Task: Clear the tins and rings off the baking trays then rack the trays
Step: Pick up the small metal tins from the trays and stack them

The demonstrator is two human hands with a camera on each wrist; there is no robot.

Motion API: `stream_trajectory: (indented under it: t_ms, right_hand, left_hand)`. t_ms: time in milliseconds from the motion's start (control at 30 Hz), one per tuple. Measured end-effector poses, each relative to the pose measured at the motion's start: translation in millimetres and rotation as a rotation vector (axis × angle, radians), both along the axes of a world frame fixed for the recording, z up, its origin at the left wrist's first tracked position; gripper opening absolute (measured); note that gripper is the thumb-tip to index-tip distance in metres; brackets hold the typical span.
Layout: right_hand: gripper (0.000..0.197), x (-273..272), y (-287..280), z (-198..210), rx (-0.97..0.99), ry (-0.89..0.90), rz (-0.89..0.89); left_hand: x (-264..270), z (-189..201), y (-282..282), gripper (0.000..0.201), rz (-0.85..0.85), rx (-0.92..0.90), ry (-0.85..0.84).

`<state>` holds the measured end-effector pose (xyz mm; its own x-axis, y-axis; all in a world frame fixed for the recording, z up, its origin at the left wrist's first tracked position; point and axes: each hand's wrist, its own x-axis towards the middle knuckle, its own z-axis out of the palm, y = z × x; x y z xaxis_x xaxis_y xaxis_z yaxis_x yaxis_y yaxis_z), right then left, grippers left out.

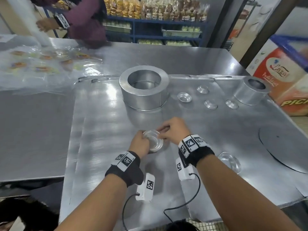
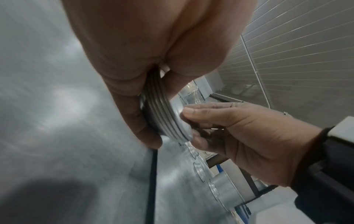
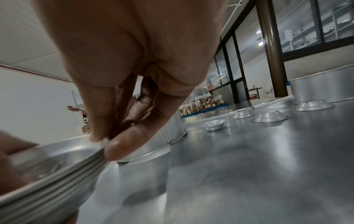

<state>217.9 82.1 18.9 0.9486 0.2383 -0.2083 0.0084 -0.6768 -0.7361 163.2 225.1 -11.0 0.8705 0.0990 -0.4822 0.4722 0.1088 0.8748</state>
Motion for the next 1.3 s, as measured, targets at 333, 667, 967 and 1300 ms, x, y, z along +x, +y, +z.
stream_trajectory:
  t_ms: [333, 667, 967, 1300]
  right_hand:
    - [0.018, 94.8, -82.2, -0.3, -0.024, 0.13, -0.163]
    - [0.029, 211.5, -132.7, -36.7, -0.272, 0.051, -0.292]
    - [0.041, 247.2, -121.4, -92.8, 0.0, 0.101, -0.508]
    - [0.01, 198.0, -105.5, -52.3, 0.239, 0.181, -0.629]
  left_hand:
    - [66.0, 0.9, -64.1, 0.033, -0.007, 0.087, 0.042]
    - [114.6, -3.2, -110.5, 0.028, 0.026, 0.252, 0.046]
    - [108.1, -14.1, -125.4, 0.04, 0.133, 0.364, 0.068]
    - [54.6, -6.7, -112.3, 0.049, 0.274, 0.3, 0.11]
